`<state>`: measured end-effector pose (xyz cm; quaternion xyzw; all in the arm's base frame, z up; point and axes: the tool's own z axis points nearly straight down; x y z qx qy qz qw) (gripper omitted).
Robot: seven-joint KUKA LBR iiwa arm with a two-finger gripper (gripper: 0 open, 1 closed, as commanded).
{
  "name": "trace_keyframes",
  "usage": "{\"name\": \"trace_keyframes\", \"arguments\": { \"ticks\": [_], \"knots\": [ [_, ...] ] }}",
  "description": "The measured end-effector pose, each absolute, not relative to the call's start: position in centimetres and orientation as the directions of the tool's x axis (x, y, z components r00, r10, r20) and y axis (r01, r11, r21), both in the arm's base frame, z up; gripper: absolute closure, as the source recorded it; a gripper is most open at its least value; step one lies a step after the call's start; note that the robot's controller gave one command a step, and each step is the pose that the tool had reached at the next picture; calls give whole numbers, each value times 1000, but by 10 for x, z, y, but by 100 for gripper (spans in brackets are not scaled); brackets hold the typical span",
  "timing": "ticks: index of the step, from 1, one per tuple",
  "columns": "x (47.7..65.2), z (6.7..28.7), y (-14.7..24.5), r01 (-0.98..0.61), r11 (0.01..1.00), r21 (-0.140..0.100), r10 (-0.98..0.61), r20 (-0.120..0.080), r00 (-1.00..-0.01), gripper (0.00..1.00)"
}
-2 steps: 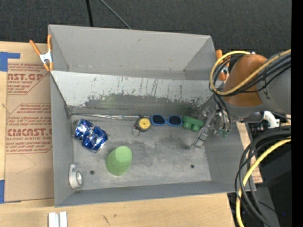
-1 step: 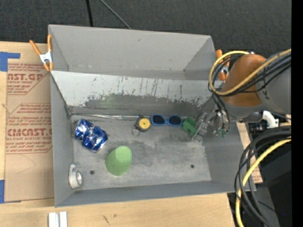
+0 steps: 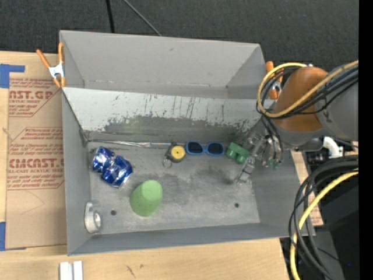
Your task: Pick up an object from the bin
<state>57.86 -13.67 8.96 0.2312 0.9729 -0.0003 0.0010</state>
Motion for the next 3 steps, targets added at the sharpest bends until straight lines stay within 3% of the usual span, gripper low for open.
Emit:
{"name": "trace_keyframes", "arguments": {
  "ticks": [1, 2, 3],
  "knots": [
    [579, 90, -137, 450, 893, 0, 450, -2, -893, 100],
    [579, 90, -137, 450, 893, 0, 450, -2, -893, 0],
    [579, 90, -137, 450, 893, 0, 450, -2, -893, 100]
  ]
}}
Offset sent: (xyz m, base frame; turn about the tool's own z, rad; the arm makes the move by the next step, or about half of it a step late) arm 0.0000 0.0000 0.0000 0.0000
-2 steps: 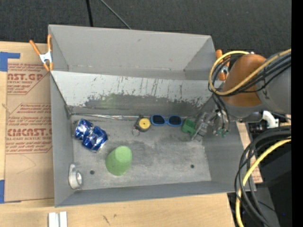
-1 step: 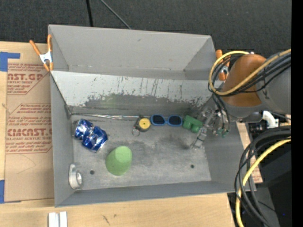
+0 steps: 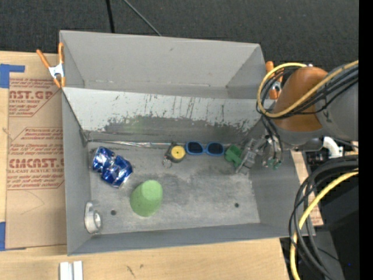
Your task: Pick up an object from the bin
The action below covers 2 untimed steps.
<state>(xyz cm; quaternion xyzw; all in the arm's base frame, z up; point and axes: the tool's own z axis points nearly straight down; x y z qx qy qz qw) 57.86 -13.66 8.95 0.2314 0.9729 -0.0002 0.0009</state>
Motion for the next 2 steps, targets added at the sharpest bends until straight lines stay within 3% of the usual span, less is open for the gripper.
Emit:
{"name": "trace_keyframes", "arguments": {
  "ticks": [1, 2],
  "knots": [
    [579, 90, -137, 450, 893, 0, 450, -2, -893, 0],
    [579, 90, -137, 450, 893, 0, 450, -2, -893, 100]
  ]
}}
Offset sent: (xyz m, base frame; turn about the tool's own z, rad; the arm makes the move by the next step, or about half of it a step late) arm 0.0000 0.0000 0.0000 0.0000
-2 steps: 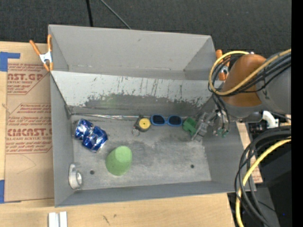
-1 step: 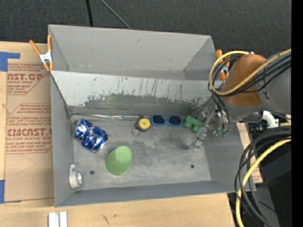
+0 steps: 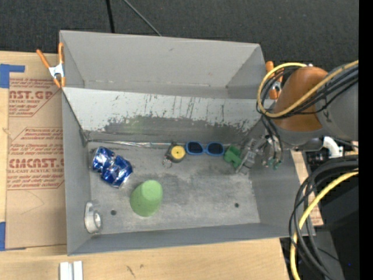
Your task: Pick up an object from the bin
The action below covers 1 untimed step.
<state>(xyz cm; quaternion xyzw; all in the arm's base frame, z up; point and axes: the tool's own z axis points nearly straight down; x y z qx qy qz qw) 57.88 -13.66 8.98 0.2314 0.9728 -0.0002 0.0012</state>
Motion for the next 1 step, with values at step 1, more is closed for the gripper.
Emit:
{"name": "trace_keyframes", "arguments": {
  "ticks": [1],
  "knots": [
    [579, 90, -137, 450, 893, 0, 450, -2, -893, 0]
  ]
}}
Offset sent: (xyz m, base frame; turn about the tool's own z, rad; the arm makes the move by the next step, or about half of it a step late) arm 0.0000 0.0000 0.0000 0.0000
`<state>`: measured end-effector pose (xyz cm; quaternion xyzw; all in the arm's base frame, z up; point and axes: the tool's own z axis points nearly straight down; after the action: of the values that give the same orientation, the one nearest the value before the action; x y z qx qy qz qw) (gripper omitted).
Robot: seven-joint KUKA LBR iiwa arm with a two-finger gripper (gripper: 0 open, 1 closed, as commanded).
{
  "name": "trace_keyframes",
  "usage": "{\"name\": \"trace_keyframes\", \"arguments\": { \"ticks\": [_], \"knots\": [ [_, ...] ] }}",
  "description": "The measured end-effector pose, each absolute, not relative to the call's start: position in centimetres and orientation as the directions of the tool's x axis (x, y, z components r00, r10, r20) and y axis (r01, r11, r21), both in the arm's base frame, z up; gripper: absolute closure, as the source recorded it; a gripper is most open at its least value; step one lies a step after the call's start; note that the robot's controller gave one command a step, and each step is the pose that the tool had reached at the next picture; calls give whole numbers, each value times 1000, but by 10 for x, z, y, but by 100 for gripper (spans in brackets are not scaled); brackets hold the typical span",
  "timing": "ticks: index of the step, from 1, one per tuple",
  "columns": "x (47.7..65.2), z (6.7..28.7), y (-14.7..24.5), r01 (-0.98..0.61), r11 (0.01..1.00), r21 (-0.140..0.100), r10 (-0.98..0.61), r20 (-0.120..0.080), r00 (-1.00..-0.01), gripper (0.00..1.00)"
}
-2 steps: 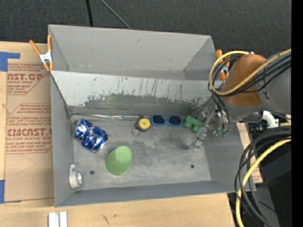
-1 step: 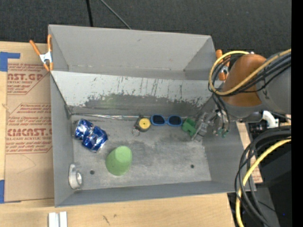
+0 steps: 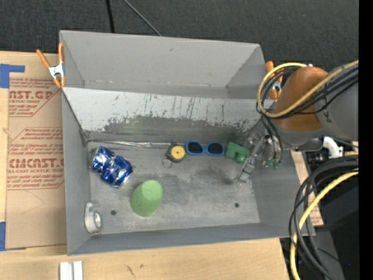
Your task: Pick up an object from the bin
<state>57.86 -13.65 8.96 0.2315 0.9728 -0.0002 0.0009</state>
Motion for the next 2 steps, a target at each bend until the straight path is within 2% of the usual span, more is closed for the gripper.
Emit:
{"name": "trace_keyframes", "arguments": {
  "ticks": [1, 2],
  "knots": [
    [579, 90, -137, 450, 893, 0, 450, -2, -893, 100],
    [579, 90, -137, 450, 893, 0, 450, -2, -893, 0]
  ]
}}
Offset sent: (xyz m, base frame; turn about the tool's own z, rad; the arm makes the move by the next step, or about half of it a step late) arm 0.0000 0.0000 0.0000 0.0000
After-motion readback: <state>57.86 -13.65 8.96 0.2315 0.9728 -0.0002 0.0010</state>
